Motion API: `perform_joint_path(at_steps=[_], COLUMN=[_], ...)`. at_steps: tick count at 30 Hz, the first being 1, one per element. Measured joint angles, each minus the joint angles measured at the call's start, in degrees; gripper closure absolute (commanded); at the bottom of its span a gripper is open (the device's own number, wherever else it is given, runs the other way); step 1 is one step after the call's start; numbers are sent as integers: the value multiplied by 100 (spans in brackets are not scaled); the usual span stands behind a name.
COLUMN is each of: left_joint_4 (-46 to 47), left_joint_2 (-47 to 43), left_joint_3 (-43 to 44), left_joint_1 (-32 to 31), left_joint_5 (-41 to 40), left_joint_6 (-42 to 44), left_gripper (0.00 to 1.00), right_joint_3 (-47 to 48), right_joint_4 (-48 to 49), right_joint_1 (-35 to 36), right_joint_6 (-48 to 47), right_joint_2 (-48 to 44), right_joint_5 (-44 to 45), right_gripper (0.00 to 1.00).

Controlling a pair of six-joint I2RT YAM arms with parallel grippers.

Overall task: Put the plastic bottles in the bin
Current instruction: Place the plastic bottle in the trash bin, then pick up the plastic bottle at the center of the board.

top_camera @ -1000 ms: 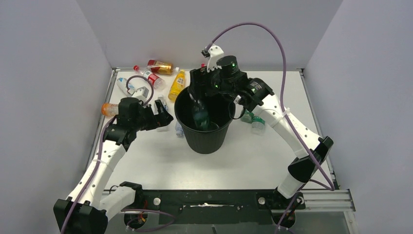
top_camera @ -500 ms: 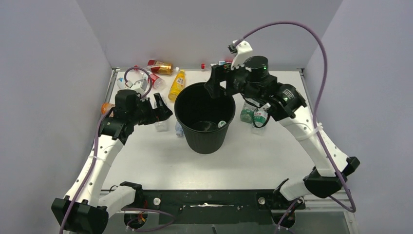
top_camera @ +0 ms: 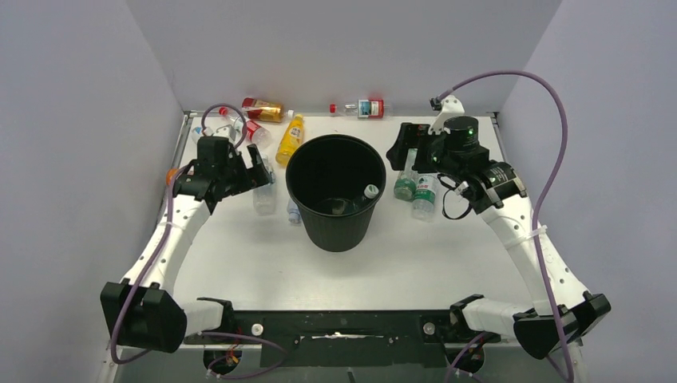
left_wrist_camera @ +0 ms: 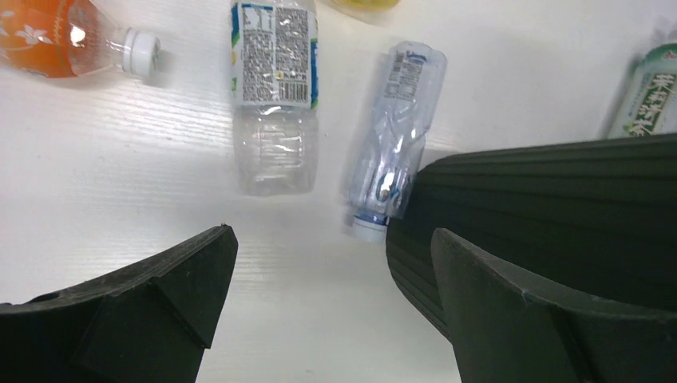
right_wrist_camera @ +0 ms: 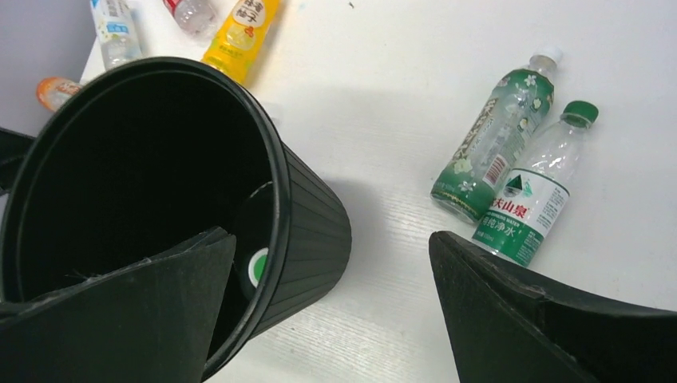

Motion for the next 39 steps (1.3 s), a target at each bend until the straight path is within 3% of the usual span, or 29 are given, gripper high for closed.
perform_joint_path(at_steps=[16,33,36,39], left_joint_4=[857,1069,1043,990], left_joint_2=[1939,2946,3161,3272], left_joint_3=[326,273,273,273], left_joint_1=[7,-354,-426,-450], left_joint_5=[-776,-1475,-1480,-1486], left_joint_6=[59,98,98,101], left_gripper=[6,8,16,35], right_joint_3=[-1867,-3021,-3038,-3038], right_joint_4=[463,1139,1169,1174], right_joint_1=[-992,-1025,-1025,-1025], right_joint_6=[282,640,654,654], right_joint_2=[-428,-706,-741,-785], right_joint_5=[-538,-1235,-1311,-1349], right_gripper=[2,2,2,2])
